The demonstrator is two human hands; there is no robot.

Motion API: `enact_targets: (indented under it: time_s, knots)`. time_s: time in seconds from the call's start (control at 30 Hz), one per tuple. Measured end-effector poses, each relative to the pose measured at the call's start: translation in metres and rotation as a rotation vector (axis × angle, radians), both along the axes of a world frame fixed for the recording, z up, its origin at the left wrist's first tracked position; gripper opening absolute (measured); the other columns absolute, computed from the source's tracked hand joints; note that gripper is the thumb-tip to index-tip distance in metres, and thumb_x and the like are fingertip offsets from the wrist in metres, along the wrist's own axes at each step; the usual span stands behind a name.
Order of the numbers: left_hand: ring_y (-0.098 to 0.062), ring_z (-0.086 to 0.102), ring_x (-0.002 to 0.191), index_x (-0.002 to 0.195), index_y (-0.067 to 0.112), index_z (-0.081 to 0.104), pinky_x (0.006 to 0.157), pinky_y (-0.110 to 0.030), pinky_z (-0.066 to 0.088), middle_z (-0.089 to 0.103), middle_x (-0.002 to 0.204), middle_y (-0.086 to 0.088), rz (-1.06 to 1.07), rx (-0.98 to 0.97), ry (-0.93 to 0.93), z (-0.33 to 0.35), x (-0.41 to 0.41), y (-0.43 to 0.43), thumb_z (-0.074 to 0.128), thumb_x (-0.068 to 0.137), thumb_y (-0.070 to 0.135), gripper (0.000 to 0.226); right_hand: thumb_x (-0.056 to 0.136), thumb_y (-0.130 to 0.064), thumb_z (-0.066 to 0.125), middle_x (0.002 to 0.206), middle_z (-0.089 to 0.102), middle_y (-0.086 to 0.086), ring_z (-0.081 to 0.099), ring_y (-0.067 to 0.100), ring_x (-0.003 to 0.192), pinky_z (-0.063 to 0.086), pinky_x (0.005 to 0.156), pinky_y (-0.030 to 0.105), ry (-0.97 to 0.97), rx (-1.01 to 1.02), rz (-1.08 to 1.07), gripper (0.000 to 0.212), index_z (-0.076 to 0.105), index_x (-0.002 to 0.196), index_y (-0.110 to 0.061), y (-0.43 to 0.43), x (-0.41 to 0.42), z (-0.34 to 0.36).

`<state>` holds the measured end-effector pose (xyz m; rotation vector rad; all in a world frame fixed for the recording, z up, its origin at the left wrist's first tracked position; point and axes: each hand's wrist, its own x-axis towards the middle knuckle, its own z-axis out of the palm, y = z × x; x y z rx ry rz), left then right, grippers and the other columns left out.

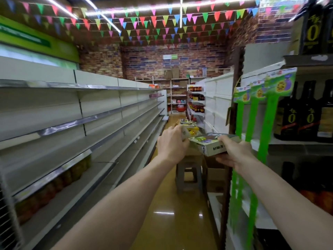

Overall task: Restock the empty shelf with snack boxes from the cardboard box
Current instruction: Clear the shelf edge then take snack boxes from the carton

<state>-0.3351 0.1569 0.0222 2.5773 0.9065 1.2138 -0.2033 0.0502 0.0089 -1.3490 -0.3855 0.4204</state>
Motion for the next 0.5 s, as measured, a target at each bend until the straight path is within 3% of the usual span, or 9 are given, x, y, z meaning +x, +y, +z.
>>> enact_targets:
  time_s: [0.2, 0.33, 0.5]
  knots:
    - [-0.025, 0.055, 0.096, 0.115, 0.015, 0.059, 0.083, -0.041, 0.047, 0.060, 0.101, -0.005, 0.050, -0.019, 0.050, -0.020, 0.037, 0.071, 0.060, 0.088, 0.025, 0.029, 0.085, -0.025, 0.070, 0.089, 0.068, 0.013, 0.068, 0.026, 0.075, 0.051, 0.041, 0.025, 0.027, -0.033, 0.051, 0.046, 0.049, 0.121, -0.006, 0.078, 0.038, -0.026]
    - [-0.026, 0.055, 0.098, 0.116, 0.015, 0.060, 0.084, -0.040, 0.046, 0.061, 0.105, -0.006, 0.077, -0.033, 0.076, -0.026, 0.081, 0.125, 0.059, 0.088, 0.023, 0.029, 0.087, -0.024, 0.069, 0.094, 0.066, 0.014, 0.069, 0.030, 0.088, 0.055, 0.051, 0.030, 0.033, -0.041, 0.095, 0.039, 0.045, 0.114, -0.010, 0.137, 0.080, -0.033]
    - [-0.024, 0.056, 0.097, 0.115, 0.016, 0.060, 0.085, -0.039, 0.047, 0.061, 0.104, -0.004, 0.098, -0.038, 0.088, -0.027, 0.141, 0.189, 0.060, 0.089, 0.025, 0.027, 0.087, -0.024, 0.069, 0.096, 0.066, 0.013, 0.068, 0.029, 0.087, 0.054, 0.051, 0.030, 0.021, -0.065, 0.130, 0.041, 0.047, 0.118, -0.009, 0.201, 0.137, -0.041]
